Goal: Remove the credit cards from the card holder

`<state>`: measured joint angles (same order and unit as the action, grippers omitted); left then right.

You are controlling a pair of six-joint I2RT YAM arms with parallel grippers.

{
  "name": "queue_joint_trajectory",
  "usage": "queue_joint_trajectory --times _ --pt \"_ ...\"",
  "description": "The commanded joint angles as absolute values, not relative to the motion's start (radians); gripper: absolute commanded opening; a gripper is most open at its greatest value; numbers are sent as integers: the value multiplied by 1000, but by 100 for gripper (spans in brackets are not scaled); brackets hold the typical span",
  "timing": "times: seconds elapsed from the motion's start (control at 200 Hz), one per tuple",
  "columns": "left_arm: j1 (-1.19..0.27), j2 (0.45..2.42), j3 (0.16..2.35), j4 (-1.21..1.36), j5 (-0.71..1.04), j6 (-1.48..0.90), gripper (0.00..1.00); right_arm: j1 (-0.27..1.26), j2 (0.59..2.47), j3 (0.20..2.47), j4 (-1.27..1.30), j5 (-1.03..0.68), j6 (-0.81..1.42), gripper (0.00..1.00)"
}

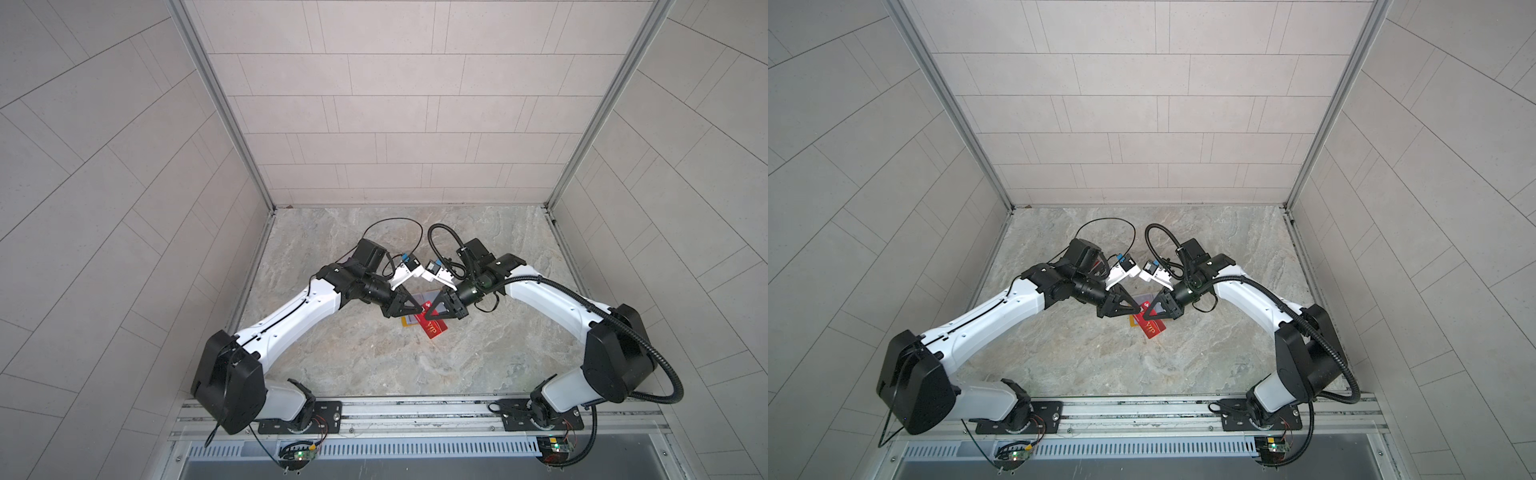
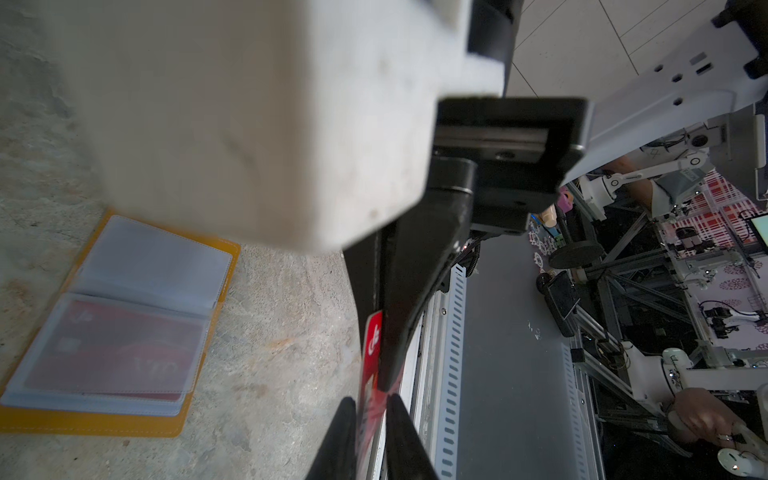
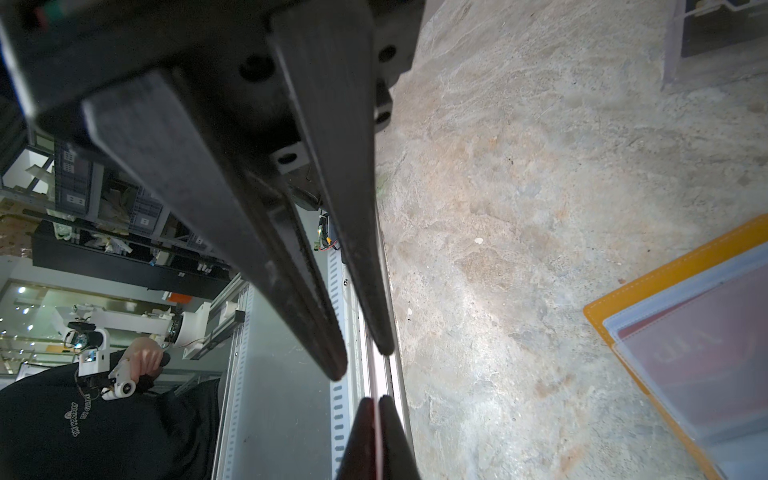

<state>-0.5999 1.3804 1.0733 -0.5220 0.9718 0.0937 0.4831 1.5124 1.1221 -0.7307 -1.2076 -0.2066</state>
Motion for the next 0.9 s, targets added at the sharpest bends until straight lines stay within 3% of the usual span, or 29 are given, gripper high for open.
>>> queue_joint_trajectory --times 0.0,0.355,0.691,0.891 --pt "-614 1386 1102 -533 1030 97 14 483 1509 1144 -719 -1212 -255 0" --pt "-619 1371 1097 -517 1016 72 1 482 1497 1129 -652 -1162 -185 0" --pt "-615 1321 1048 -417 934 -10 0 428 1439 1084 -520 -1074 -20 34" --pt "-591 1297 999 -288 861 -111 0 388 1387 1045 -429 -996 105 48"
